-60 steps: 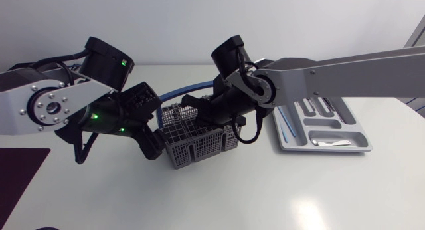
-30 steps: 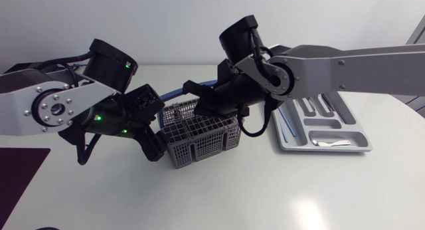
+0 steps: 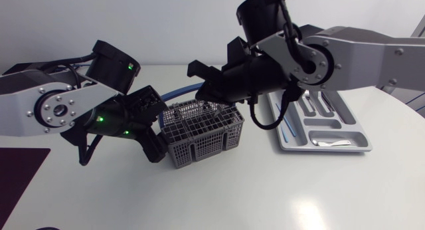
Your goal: Unload the cutlery basket into the drawer organizer.
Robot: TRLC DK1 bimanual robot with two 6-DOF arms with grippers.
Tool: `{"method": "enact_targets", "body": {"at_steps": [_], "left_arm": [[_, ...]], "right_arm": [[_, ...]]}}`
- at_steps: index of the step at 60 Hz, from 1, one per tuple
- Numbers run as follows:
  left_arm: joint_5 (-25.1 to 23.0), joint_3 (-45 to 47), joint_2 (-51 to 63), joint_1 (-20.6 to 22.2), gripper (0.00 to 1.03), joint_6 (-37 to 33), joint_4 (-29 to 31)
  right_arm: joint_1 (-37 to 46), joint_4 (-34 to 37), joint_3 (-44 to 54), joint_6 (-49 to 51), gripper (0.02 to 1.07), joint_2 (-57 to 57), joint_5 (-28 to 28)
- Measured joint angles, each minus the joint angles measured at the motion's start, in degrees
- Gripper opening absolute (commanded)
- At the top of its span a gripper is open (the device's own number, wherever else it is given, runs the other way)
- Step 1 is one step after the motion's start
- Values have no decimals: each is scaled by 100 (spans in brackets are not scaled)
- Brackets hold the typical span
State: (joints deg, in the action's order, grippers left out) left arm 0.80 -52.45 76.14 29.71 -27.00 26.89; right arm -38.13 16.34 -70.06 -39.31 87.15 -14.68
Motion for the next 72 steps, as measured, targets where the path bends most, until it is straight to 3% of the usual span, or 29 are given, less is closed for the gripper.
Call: {"method": "enact_targets", "body": {"at_steps": [13, 26, 33, 47, 60, 72], "left_arm": [[20, 0, 4, 0, 99, 0, 0], [20, 0, 7, 22, 99, 0, 2], [20, 0, 7, 66, 99, 0, 2], [20, 0, 4, 85, 99, -2, 2], [20, 0, -2, 85, 99, -2, 2], [22, 0, -2, 101, 99, -2, 0]], "right_arm": [[7, 118, 0, 90, 8, -485, 33], [422, 1128, -2, 597, 8, -1023, -166], [938, 1790, 59, 1228, 8, -1425, -243], [2577, 2315, 1064, 2719, 8, -1897, -376], [4028, 2223, 1670, 4376, 8, -1897, -160], [4658, 938, 2269, 5637, 8, -1674, 553]]}}
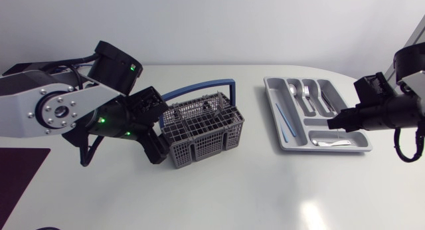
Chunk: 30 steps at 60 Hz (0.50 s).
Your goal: Unload the cutlery basket into the drawer organizer.
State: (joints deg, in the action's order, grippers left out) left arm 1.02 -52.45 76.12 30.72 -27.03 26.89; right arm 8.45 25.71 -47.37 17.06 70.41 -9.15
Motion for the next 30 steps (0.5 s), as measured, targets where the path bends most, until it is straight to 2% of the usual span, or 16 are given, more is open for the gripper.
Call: {"method": "enact_targets", "body": {"at_steps": [5, 12, 22, 24, 30], "left_arm": [[0, 0, 0, 44, 99, 0, 2], [4, 0, 0, 76, 99, 0, 2], [20, -2, 0, 251, 99, 2, -2], [17, -11, 2, 286, 99, 2, -26], [15, -55, 98, 352, 99, 2, -254]], "right_arm": [[160, -470, 105, 302, 8, 422, 138], [289, -1545, 437, 710, 8, 957, 667], [286, -2280, 638, 1054, 8, 1580, 1086], [280, -2463, 654, 1088, 16, 1672, 1209], [254, -2649, 671, 1134, 63, 1773, 1335]]}}
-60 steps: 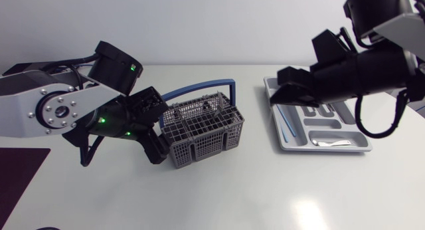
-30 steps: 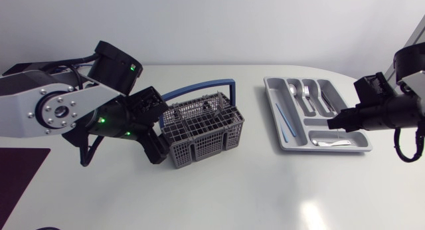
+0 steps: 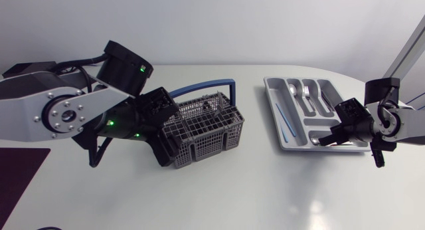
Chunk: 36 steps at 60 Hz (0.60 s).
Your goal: Unload the cutlery basket into the drawer organizer.
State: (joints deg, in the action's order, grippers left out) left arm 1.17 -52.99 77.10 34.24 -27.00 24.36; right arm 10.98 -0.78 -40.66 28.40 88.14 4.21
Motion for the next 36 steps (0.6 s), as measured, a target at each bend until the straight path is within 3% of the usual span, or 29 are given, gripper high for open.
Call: {"method": "enact_targets", "body": {"at_steps": [3, 9, 15, 23, 36], "left_arm": [[-13, 0, 68, 7, 99, 0, -94], [-83, 0, 199, 9, 99, 22, -271], [-90, 0, 280, 9, 99, 79, -417], [-127, -70, 326, 17, 99, 201, -627], [-129, -151, 570, 85, 99, 354, -940]], "right_arm": [[-4, -17, 20, -2, 76, -4, 17], [-46, 85, 31, -7, 86, -166, 39], [-247, 597, 28, -146, 87, -811, -52], [-815, 1377, 28, -560, 86, -1937, -704], [-2347, 1353, 28, -1486, 86, -2621, -1300]]}}
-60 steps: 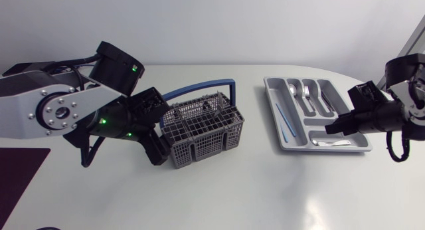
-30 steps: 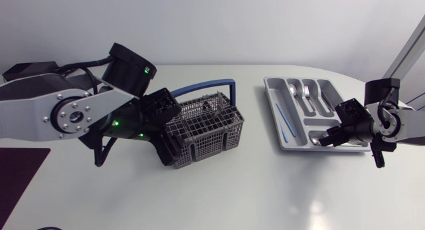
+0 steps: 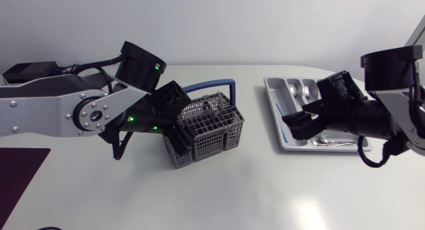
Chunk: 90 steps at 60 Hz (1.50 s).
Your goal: Unload the cutlery basket into the drawer organizer.
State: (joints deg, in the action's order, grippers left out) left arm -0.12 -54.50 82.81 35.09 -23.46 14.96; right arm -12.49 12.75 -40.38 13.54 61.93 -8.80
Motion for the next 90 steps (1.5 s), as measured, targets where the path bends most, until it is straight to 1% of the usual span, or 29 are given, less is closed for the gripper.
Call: {"method": "enact_targets", "body": {"at_steps": [5, 8, 13, 19, 28, 34, 38, 40, 45, 55, 59, 62, 66, 67, 71, 73, 76, 82, 90], "left_arm": [[-2, -2, 131, 35, 99, 61, -74], [2, -33, 203, 35, 99, 105, -120], [-2, -63, 249, 35, 99, 105, -181], [0, -74, 293, 35, 99, 111, -247], [0, -74, 297, 35, 99, 125, -271], [-2, -74, 297, 35, 99, 125, -271], [0, -74, 297, 35, 99, 125, -284], [0, -74, 297, 35, 99, 125, -289], [0, -74, 297, 35, 99, 125, -291], [-2, -74, 297, 35, 99, 127, -291], [0, -74, 297, 35, 99, 129, -293], [-2, -74, 297, 35, 99, 144, -299], [-2, -74, 308, 35, 99, 144, -308], [0, -74, 313, 35, 99, 144, -308], [0, -74, 321, 35, 99, 144, -310], [-2, -74, 330, 35, 99, 144, -313], [-2, -74, 343, 35, 99, 144, -330], [0, -74, 404, 35, 99, 144, -352], [0, -74, 426, 35, 99, 144, -354]], "right_arm": [[-459, -560, 0, -162, 86, 114, -37], [-837, -1088, -2, -190, 86, 306, -46], [-1097, -1270, -68, -302, 86, 625, -55], [-1224, -1799, -203, -542, 86, 1325, -308], [-1443, -2225, -275, -894, 85, 1875, -328], [-1574, -2468, -313, -1132, 73, 2135, -345], [-1598, -2616, -330, -1255, 69, 2275, -396], [-1609, -2647, -358, -1318, 69, 2341, -404], [-1609, -2767, -442, -1384, 64, 2487, -407], [-1609, -2933, -614, -1510, 63, 2651, -407], [-1633, -2953, -695, -1528, 55, 2721, -385], [-1681, -2968, -754, -1530, 47, 2791, -380], [-1742, -3036, -804, -1530, 39, 2894, -332], [-1755, -3093, -815, -1528, 34, 2942, -289], [-1786, -3104, -850, -1526, 25, 3034, -186], [-1808, -3139, -855, -1515, 15, 3073, -129], [-1840, -3195, -855, -1456, 8, 3077, -9], [-2022, -3364, -852, -1307, 8, 3032, 225], [-2306, -3401, -802, -1145, 8, 2804, 466]]}}
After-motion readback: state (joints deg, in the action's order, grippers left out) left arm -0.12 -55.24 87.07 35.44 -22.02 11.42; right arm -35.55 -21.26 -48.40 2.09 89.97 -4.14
